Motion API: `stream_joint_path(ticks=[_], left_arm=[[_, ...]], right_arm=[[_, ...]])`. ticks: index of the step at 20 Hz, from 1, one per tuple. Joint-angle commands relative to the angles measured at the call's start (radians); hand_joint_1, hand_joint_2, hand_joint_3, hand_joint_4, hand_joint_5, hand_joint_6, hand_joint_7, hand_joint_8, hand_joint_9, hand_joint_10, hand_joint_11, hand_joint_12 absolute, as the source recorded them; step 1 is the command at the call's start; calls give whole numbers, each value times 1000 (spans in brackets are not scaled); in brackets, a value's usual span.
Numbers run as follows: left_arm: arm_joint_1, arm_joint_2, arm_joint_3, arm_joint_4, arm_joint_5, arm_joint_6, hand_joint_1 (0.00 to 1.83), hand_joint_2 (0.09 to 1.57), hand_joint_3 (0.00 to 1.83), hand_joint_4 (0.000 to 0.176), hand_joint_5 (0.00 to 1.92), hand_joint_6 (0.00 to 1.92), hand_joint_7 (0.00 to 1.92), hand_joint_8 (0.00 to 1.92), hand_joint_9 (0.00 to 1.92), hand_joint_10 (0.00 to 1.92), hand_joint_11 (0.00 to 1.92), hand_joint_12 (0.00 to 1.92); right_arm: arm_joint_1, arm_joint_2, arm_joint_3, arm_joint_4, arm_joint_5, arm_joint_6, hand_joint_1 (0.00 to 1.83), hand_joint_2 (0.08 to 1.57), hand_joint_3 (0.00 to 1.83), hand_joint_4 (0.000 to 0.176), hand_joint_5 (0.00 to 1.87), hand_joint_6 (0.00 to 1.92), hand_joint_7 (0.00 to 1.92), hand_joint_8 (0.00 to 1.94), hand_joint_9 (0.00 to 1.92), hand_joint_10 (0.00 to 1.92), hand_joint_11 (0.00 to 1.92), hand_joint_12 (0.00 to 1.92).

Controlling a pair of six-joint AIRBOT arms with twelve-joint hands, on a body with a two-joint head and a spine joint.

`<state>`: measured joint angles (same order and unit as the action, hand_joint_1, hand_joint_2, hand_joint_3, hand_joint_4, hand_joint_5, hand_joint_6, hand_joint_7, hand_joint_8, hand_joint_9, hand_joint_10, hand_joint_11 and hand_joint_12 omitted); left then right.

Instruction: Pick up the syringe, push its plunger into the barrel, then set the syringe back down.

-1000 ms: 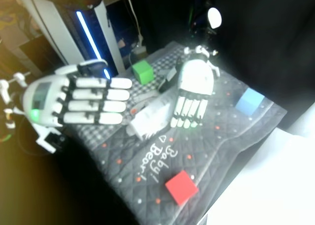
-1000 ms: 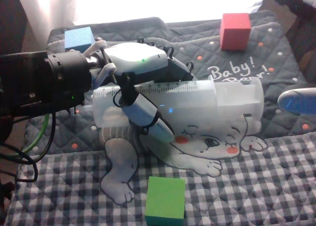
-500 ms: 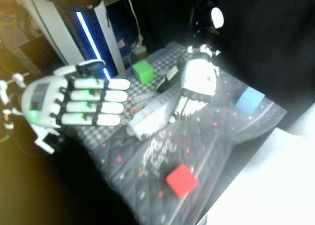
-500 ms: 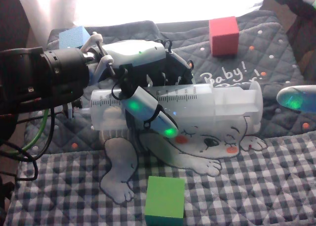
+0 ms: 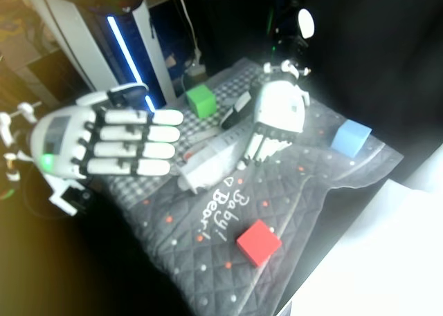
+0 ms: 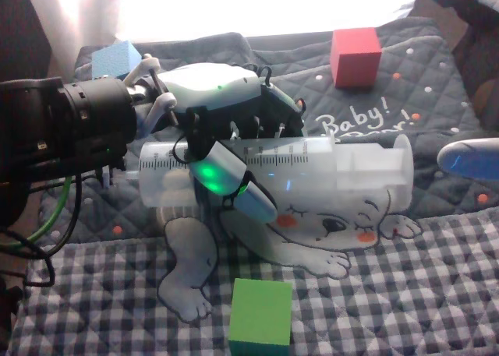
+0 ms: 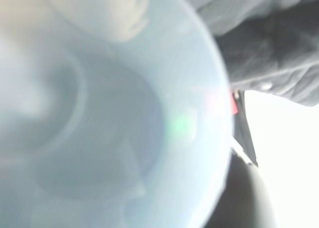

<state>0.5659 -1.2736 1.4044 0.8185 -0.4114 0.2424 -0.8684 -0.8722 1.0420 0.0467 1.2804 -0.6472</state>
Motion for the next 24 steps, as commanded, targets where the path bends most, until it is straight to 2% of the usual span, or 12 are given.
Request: stream_joint_path(ticks=[1, 6, 8, 9, 11, 12, 13, 14, 15, 16, 20, 24], left_arm=[[-7, 12, -7, -13, -56, 1, 1573, 1086, 0, 176, 1068, 1921, 1271, 1921, 1446, 1921, 1532, 1921], [-43, 113, -98, -80, -119, 88, 1595, 1089, 0, 176, 1068, 1921, 1269, 1921, 1463, 1921, 1544, 1921], [-57, 145, -128, -87, -140, 108, 1564, 1109, 0, 176, 1001, 1921, 1198, 1921, 1421, 1921, 1513, 1921], [-66, 155, -136, -87, -151, 111, 1563, 1101, 0, 176, 1020, 1921, 1236, 1921, 1456, 1921, 1538, 1921], [-80, 169, -145, -88, -168, 116, 1549, 1111, 0, 176, 1041, 1921, 1289, 1921, 1486, 1921, 1542, 1921], [-84, 172, -147, -95, -175, 121, 1536, 1129, 0, 176, 1009, 1921, 1306, 1921, 1501, 1921, 1546, 1921], [-89, 174, -149, -106, -183, 130, 1500, 1154, 0, 176, 952, 1921, 1300, 1921, 1495, 1921, 1527, 1921], [-95, 175, -149, -110, -184, 136, 1522, 1145, 0, 176, 931, 1921, 1307, 1921, 1515, 1921, 1537, 1921], [-102, 177, -149, -117, -184, 145, 1609, 1104, 0, 176, 971, 1921, 1312, 1921, 1553, 1921, 1595, 1921], [-110, 182, -148, -135, -184, 163, 1627, 1105, 0, 176, 1012, 1921, 1340, 1921, 1575, 1921, 1626, 1921], [-126, 195, -137, -215, -183, 231, 1613, 1102, 0, 176, 957, 1921, 1282, 1921, 1470, 1921, 1508, 1921], [-147, 194, -110, -227, -159, 233, 1646, 1085, 0, 165, 954, 1921, 1233, 1921, 1419, 1921, 1460, 1921]], right_arm=[[13, 3, 5, 15, 125, 4, 159, 837, 0, 0, 42, 0, 0, 0, 0, 0, 0, 0], [22, -5, 8, 14, 127, 3, 180, 909, 23, 0, 40, 0, 0, 0, 0, 0, 0, 0], [23, -10, 11, 14, 127, 3, 186, 877, 5, 0, 15, 0, 0, 0, 0, 0, 0, 0], [23, -10, 11, 14, 127, 3, 125, 987, 15, 0, 21, 0, 0, 0, 0, 0, 0, 0], [23, -10, 11, 13, 127, 3, 169, 945, 0, 0, 38, 6, 0, 0, 0, 0, 0, 0], [22, -11, 11, 14, 127, 3, 45, 1107, 13, 0, 39, 2, 0, 0, 0, 0, 0, 0], [22, -14, 11, 14, 126, 3, 27, 1128, 11, 0, 47, 4, 0, 0, 0, 0, 0, 0], [22, -16, 11, 17, 126, 3, 102, 1075, 0, 0, 47, 3, 0, 0, 0, 0, 0, 0], [22, -21, 11, 23, 126, 4, 204, 887, 0, 0, 45, 1, 0, 0, 0, 0, 0, 0], [22, -28, 10, 31, 126, 5, 237, 826, 0, 0, 45, 1, 0, 0, 0, 0, 0, 0], [22, -34, 7, 45, 128, 14, 193, 832, 3, 0, 24, 0, 0, 0, 0, 0, 0, 0], [20, -52, 1, 46, 130, 24, 150, 831, 3, 0, 64, 15, 0, 0, 0, 0, 0, 0]])
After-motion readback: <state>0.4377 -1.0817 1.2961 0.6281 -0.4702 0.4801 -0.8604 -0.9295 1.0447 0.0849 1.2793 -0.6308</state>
